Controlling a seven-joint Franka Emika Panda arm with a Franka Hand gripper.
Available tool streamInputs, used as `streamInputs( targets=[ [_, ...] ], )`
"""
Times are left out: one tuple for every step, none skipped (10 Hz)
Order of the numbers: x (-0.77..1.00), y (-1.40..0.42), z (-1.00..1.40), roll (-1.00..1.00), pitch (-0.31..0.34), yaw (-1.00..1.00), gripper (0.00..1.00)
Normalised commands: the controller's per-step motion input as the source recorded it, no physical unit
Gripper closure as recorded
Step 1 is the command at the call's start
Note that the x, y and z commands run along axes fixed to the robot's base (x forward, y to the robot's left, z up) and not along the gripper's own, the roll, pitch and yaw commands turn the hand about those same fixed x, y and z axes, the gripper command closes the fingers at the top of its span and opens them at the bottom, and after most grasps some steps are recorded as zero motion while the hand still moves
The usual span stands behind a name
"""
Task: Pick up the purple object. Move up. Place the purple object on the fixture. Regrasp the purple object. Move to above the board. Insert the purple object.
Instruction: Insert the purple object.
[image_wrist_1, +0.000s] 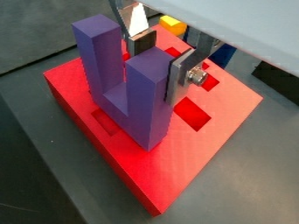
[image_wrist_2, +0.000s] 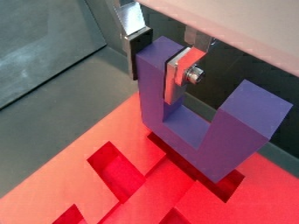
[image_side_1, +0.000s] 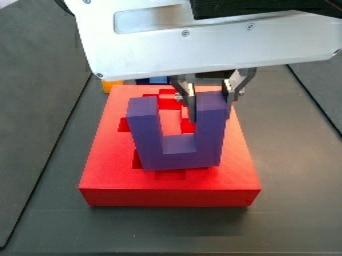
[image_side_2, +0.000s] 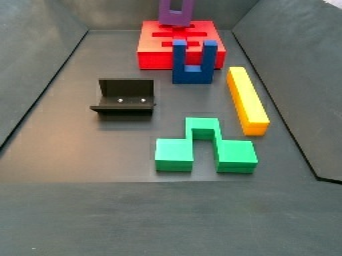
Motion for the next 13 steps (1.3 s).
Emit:
streamInputs(
  targets=[
    [0.00, 0.00, -0.23, 0.13, -0.053, 0.00, 1.00],
    [0.00, 0.00, -0.19, 0.19, 0.000, 0.00, 1.00],
    [0.00, 0.00, -0.04, 0.12, 0.000, 0.00, 1.00],
    [0.04, 0.00, 0.00, 0.08, 0.017, 0.00, 1.00],
    [0.00, 0.00, 0.00, 0.10, 0.041, 0.00, 1.00],
    [0.00, 0.00, 0.00, 0.09, 0.053, 0.00, 1.00],
    [0.05, 0.00, 0.00, 0.11, 0.083, 0.00, 1.00],
    [0.14, 0.00, 0.04, 0.10, 0.170, -0.04, 1.00],
    [0.16, 0.00, 0.14, 0.08, 0.241, -0.11, 1.00],
    [0.02, 0.00, 0.00, 0.12, 0.110, -0.10, 1.00],
    [0.03, -0.02, 0.00, 0.00, 0.000, 0.00, 1.00],
    [0.00, -0.05, -0.17, 0.03, 0.000, 0.00, 1.00],
    [0.00, 0.00, -0.07, 0.04, 0.000, 0.00, 1.00]
  ],
)
